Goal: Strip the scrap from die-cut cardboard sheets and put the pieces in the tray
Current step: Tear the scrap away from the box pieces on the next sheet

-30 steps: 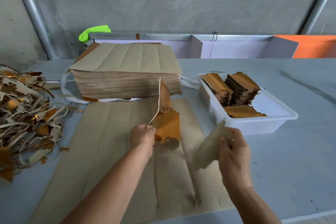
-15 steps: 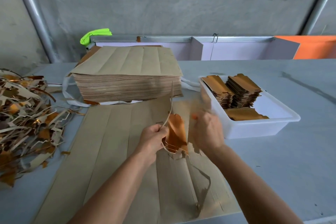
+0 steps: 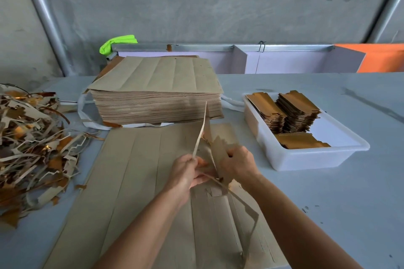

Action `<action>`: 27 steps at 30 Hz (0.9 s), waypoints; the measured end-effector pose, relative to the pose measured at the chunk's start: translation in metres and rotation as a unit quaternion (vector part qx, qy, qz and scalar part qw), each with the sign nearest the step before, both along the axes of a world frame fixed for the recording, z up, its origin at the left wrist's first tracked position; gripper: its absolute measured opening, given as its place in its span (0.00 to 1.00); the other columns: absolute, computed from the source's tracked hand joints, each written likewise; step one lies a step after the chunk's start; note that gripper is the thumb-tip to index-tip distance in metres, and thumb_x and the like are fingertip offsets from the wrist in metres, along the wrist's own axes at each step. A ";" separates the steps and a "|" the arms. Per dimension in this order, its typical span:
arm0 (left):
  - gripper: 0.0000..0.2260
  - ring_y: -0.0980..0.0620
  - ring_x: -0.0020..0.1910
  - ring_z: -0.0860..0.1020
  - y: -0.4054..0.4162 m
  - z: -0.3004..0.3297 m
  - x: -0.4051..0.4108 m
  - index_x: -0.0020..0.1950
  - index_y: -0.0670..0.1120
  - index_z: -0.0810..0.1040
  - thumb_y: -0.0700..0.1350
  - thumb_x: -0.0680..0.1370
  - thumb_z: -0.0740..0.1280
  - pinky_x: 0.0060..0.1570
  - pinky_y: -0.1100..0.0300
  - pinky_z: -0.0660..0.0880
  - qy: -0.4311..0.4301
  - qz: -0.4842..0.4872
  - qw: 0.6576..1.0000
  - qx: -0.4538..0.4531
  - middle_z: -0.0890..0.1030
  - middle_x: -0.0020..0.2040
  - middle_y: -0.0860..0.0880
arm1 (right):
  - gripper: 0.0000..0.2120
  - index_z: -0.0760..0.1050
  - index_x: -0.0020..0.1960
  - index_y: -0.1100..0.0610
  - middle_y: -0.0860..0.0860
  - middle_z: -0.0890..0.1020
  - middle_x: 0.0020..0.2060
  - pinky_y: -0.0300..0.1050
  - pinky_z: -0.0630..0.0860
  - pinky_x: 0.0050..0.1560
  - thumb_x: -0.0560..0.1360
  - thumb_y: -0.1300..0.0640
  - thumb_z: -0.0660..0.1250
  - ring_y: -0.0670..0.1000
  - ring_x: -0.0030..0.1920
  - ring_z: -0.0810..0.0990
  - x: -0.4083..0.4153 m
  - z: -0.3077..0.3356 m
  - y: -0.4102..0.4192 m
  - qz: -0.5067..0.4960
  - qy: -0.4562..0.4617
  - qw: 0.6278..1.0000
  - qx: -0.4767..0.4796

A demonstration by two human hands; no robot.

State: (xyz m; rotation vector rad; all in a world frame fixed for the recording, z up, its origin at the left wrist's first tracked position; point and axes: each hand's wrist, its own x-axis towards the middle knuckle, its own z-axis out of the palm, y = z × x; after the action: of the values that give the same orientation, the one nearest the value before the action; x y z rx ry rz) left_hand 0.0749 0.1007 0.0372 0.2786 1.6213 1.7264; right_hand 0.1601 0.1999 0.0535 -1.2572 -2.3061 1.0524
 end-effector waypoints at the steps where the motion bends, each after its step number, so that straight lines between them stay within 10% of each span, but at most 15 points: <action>1: 0.07 0.48 0.38 0.82 0.003 0.002 -0.002 0.44 0.41 0.73 0.38 0.81 0.59 0.34 0.58 0.79 0.026 -0.002 0.999 -0.027 0.80 0.46 0.42 | 0.16 0.70 0.34 0.59 0.53 0.76 0.30 0.33 0.66 0.24 0.78 0.53 0.58 0.49 0.29 0.73 -0.002 0.001 -0.003 0.015 -0.001 1.000 0.013; 8: 0.26 0.44 0.45 0.81 0.039 0.015 -0.035 0.51 0.41 0.75 0.64 0.71 0.67 0.43 0.54 0.78 0.271 0.051 0.933 -0.231 0.81 0.47 0.44 | 0.06 0.74 0.39 0.58 0.55 0.79 0.34 0.45 0.72 0.36 0.73 0.59 0.61 0.53 0.33 0.75 -0.010 -0.012 -0.034 0.100 0.024 0.979 0.174; 13: 0.11 0.50 0.20 0.75 0.046 0.001 -0.058 0.37 0.43 0.78 0.48 0.75 0.68 0.20 0.65 0.66 0.199 0.047 0.954 -0.220 0.79 0.29 0.47 | 0.07 0.70 0.41 0.57 0.50 0.75 0.35 0.41 0.75 0.35 0.77 0.58 0.59 0.50 0.33 0.75 -0.008 -0.032 -0.035 0.116 0.088 0.973 0.179; 18: 0.10 0.52 0.18 0.69 0.045 -0.003 -0.064 0.32 0.43 0.77 0.33 0.72 0.66 0.17 0.69 0.63 0.146 0.059 0.965 -0.210 0.75 0.25 0.46 | 0.11 0.68 0.36 0.56 0.48 0.73 0.32 0.34 0.68 0.32 0.76 0.58 0.64 0.48 0.32 0.72 -0.002 -0.035 -0.029 0.117 0.106 0.972 0.175; 24: 0.03 0.53 0.20 0.77 0.030 -0.008 -0.071 0.46 0.36 0.74 0.34 0.79 0.62 0.18 0.64 0.72 0.029 0.169 0.980 -0.106 0.79 0.38 0.40 | 0.10 0.70 0.39 0.67 0.56 0.72 0.31 0.53 0.75 0.35 0.74 0.61 0.64 0.53 0.34 0.70 0.018 -0.035 -0.005 -0.183 0.294 0.933 -0.102; 27: 0.08 0.57 0.17 0.74 0.019 -0.014 -0.074 0.40 0.36 0.73 0.32 0.78 0.60 0.18 0.67 0.68 -0.019 0.207 0.977 -0.053 0.78 0.25 0.43 | 0.02 0.74 0.44 0.62 0.53 0.78 0.35 0.46 0.75 0.35 0.74 0.62 0.65 0.50 0.35 0.75 0.031 -0.031 0.004 -0.235 0.364 0.888 -0.154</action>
State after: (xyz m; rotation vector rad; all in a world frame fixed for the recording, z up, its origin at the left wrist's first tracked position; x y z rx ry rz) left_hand 0.0008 0.1196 0.0229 -0.1558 1.8282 1.9228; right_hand 0.1911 0.2037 0.0227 -1.1608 -1.2329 1.4185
